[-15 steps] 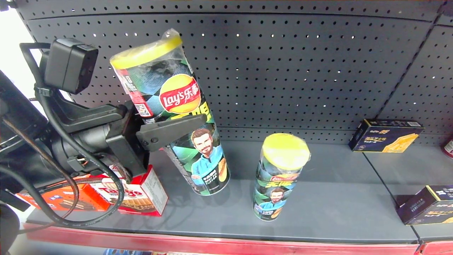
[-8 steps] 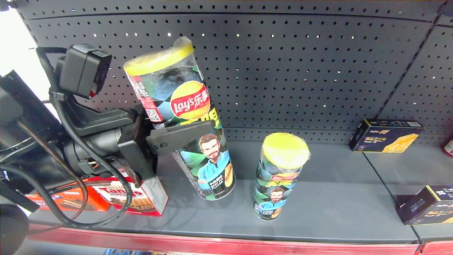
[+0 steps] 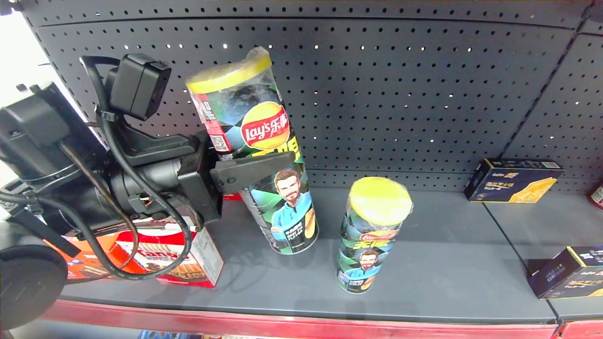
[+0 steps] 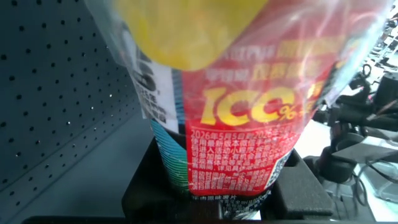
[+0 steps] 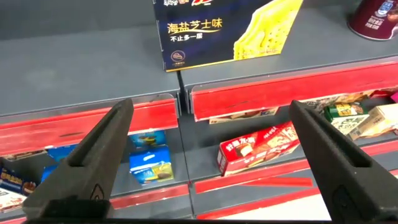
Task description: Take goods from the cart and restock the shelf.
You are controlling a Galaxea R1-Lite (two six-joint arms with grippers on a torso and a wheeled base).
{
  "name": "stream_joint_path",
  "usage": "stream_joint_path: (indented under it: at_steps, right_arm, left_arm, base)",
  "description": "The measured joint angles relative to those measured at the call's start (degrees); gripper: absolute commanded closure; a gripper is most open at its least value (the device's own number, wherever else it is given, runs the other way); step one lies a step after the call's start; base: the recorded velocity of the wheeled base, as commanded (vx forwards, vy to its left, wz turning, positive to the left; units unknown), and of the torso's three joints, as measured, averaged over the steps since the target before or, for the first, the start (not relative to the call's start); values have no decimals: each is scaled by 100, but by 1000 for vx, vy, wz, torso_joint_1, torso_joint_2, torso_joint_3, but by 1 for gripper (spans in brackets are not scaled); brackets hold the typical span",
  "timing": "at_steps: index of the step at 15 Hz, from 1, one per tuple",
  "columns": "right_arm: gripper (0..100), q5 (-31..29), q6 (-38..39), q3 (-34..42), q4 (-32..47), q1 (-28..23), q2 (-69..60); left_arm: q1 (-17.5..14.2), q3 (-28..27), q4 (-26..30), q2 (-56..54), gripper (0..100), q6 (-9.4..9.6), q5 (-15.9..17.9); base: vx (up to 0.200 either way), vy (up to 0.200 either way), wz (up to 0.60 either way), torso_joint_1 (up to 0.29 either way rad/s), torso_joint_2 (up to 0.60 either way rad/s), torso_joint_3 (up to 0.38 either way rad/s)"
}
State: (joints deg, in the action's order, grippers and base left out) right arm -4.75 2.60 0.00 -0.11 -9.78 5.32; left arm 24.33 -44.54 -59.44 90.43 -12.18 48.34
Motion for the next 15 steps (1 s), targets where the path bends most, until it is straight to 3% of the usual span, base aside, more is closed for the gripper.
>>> stream_joint_path:
  at_steps: [7,8,12,15]
  right_arm:
    - [0,0,-2,0,0,-4,5]
    - [0,0,0,0,-2,-2,5]
    - [0,0,-2,0,-2,2,6]
    - [0,0,-2,0,-2,2,9]
  left_arm:
    - [-124,-377,13,402,100,-2,-15]
    - [-135,-601,13,500,100,-2,-15]
    - [-177,-2519,222,1228,100,-16,-11]
    - [-116,-2929,517,1582,100,-16,-9]
  base:
    - [0,0,0,0,0,0]
    - [0,0,0,0,0,0]
    - [0,0,0,0,0,0]
    - [0,0,0,0,0,0]
